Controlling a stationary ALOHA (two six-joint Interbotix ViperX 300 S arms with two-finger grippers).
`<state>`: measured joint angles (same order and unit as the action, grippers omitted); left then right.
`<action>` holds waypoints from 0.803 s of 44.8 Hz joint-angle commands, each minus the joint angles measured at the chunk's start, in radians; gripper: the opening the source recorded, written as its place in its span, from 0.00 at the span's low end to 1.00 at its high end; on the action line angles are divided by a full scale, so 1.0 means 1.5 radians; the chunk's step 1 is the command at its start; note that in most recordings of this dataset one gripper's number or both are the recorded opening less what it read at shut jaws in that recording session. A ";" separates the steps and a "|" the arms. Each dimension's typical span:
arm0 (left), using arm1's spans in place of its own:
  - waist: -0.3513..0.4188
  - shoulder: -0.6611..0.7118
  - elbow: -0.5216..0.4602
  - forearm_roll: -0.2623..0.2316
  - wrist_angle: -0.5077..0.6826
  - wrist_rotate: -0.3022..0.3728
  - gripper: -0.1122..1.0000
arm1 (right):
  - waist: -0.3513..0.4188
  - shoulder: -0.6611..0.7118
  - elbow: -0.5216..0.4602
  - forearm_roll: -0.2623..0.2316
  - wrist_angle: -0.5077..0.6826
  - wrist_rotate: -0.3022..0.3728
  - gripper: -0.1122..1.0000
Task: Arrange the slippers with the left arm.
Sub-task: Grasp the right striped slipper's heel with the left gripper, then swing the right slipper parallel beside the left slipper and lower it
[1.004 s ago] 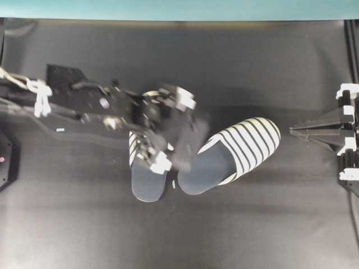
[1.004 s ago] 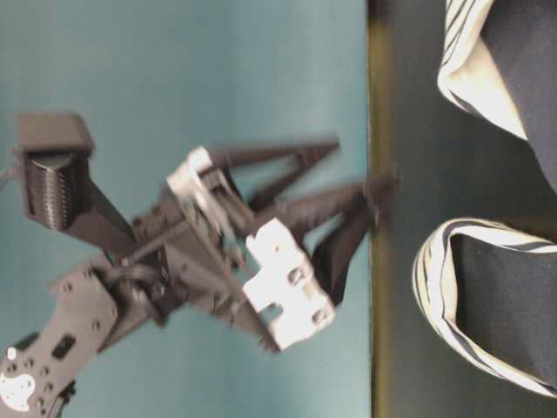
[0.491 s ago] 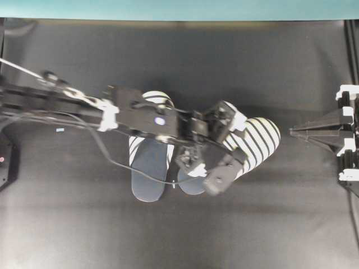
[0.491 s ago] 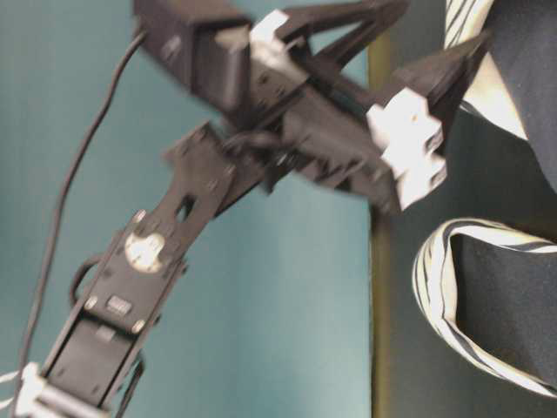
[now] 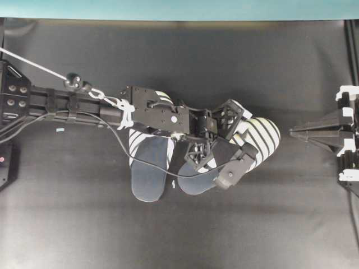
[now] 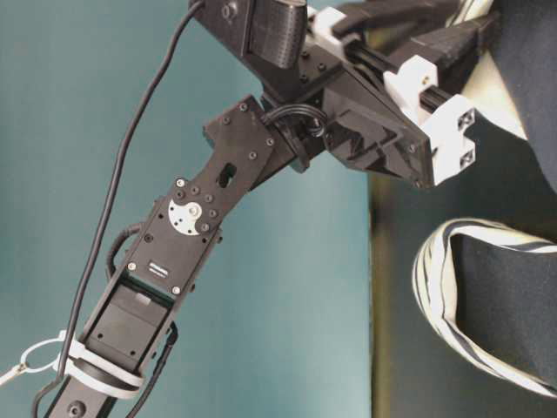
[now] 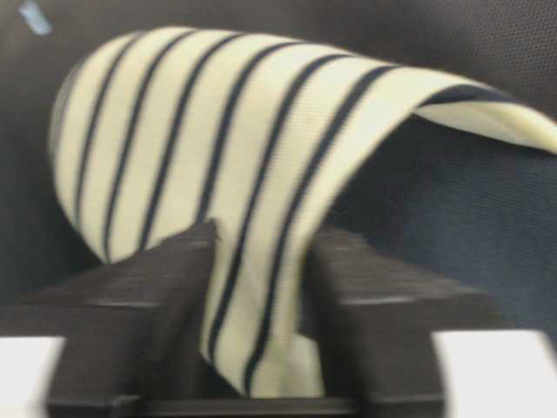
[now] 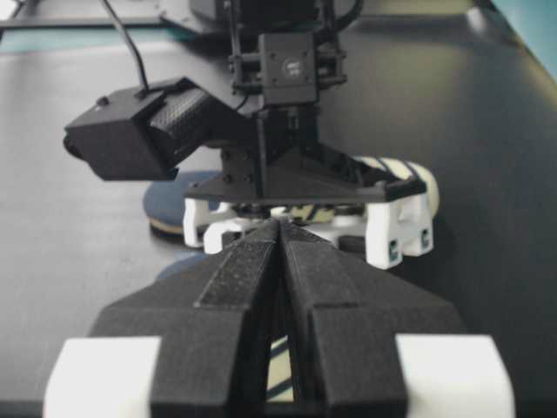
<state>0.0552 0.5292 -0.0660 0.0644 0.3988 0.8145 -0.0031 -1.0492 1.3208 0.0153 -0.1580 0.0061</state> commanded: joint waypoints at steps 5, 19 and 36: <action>-0.012 -0.014 -0.034 -0.001 0.035 -0.058 0.14 | 0.000 0.000 -0.004 0.002 -0.006 -0.003 0.10; -0.001 -0.057 -0.102 0.000 0.139 -0.284 0.11 | 0.000 -0.005 -0.004 0.002 -0.002 -0.003 0.10; 0.056 -0.126 -0.047 0.000 0.285 -0.456 0.11 | 0.000 -0.008 -0.002 0.002 -0.001 -0.003 0.10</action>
<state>0.1304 0.3728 -0.1519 0.0644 0.8023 0.1948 -0.0031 -1.0646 1.3223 0.0153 -0.1549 0.0061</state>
